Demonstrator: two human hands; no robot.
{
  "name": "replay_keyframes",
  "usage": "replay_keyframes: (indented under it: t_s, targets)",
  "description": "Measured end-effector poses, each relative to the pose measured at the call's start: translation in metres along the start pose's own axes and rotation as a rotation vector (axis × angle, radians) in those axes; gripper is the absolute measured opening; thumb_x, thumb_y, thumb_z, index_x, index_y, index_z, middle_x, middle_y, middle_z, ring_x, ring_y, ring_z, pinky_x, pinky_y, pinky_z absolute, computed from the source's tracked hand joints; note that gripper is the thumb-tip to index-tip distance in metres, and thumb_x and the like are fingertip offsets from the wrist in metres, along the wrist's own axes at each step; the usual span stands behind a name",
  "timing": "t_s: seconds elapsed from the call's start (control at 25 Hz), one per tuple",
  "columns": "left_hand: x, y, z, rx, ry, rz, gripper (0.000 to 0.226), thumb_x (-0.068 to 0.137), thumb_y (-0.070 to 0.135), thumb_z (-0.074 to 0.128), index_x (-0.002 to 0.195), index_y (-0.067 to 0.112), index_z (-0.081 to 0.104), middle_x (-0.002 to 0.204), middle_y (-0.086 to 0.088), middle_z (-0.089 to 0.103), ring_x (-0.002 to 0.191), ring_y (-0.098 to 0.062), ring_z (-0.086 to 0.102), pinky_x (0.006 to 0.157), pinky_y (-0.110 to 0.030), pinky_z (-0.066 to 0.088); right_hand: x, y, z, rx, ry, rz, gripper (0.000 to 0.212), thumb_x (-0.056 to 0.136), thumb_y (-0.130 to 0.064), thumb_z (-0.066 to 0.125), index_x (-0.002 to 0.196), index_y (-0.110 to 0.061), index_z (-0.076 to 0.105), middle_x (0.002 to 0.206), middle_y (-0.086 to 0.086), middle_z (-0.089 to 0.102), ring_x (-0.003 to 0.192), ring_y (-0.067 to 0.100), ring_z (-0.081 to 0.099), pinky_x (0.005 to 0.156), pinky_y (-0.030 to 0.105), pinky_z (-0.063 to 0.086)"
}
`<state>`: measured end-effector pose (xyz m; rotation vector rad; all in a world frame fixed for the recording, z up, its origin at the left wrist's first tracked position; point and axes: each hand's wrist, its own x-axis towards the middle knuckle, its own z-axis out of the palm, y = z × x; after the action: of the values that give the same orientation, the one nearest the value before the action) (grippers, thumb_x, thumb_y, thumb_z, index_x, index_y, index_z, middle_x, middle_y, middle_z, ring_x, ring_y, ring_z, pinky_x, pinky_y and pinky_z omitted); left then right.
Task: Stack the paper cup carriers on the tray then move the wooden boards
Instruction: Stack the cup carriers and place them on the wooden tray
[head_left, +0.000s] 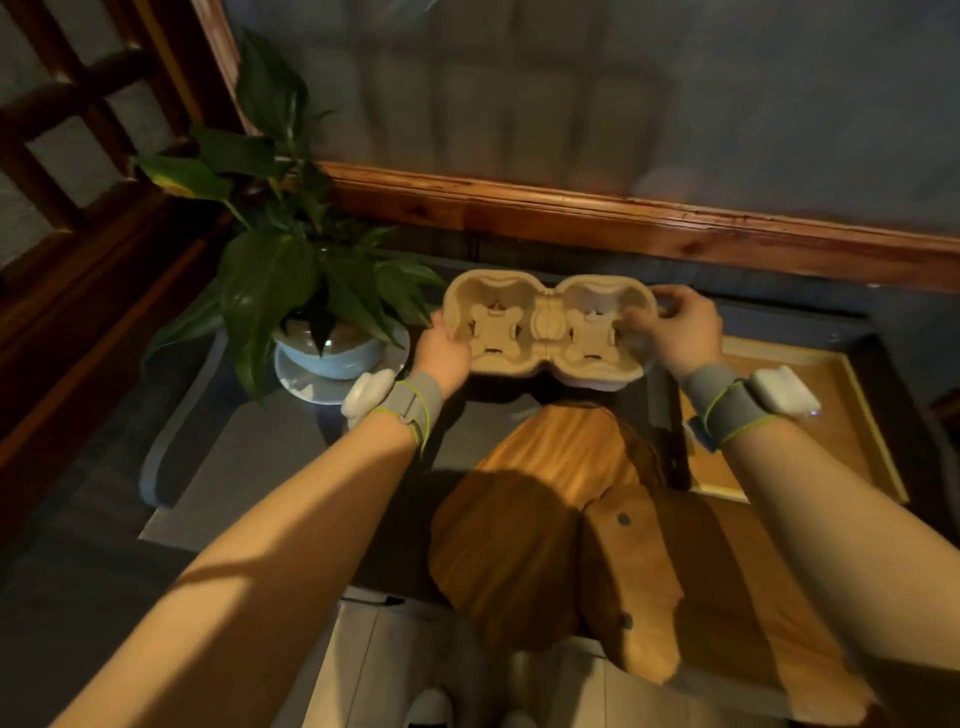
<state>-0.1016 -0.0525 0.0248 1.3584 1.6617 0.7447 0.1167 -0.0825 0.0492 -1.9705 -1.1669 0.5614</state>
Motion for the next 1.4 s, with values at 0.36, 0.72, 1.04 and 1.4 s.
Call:
replay_keyframes:
  t_s: [0.36,0.72,1.04,1.4]
  targets:
    - [0.055,0.01,0.036,0.144,-0.066,-0.218,0.051,0.095,0.011,0.045,0.141,-0.001,0.027,0.144,-0.022,0.043,0.131,-0.036,0.044,0.108,-0.042,0.038,0.039,0.027,0.035,-0.065,-0.037,0.026,0.05,0.079,-0.006,0.061,0.128,-0.009,0.055,0.125,0.018,0.064,0.117,0.035,0.057,0.099,0.047,0.047]
    - [0.078,0.006,0.043,0.233,-0.096,-0.297,0.046,0.095,0.006,0.04,0.139,-0.006,0.032,0.144,-0.023,0.042,0.132,-0.037,0.042,0.107,-0.041,0.037,0.05,0.03,0.044,-0.113,0.013,0.096,0.032,0.084,0.001,0.049,0.112,-0.003,0.064,0.117,0.022,0.067,0.113,0.039,0.058,0.093,0.041,0.047]
    - [0.069,0.002,0.052,0.175,-0.07,-0.334,0.045,0.098,0.007,0.035,0.141,-0.003,0.028,0.146,-0.021,0.039,0.133,-0.035,0.041,0.106,-0.039,0.037,0.045,0.058,0.058,-0.13,-0.121,0.229,0.052,0.091,-0.012,0.05,0.141,-0.008,0.036,0.136,0.02,0.053,0.127,0.038,0.047,0.106,0.046,0.041]
    - [0.034,0.026,0.059,-0.079,-0.084,-0.151,0.037,0.09,0.004,0.047,0.125,-0.005,0.05,0.13,-0.024,0.056,0.121,-0.036,0.053,0.104,-0.044,0.045,0.031,0.048,-0.004,0.098,0.085,0.165,0.046,0.078,-0.004,0.065,0.123,0.001,0.057,0.121,0.021,0.065,0.111,0.034,0.061,0.098,0.044,0.048]
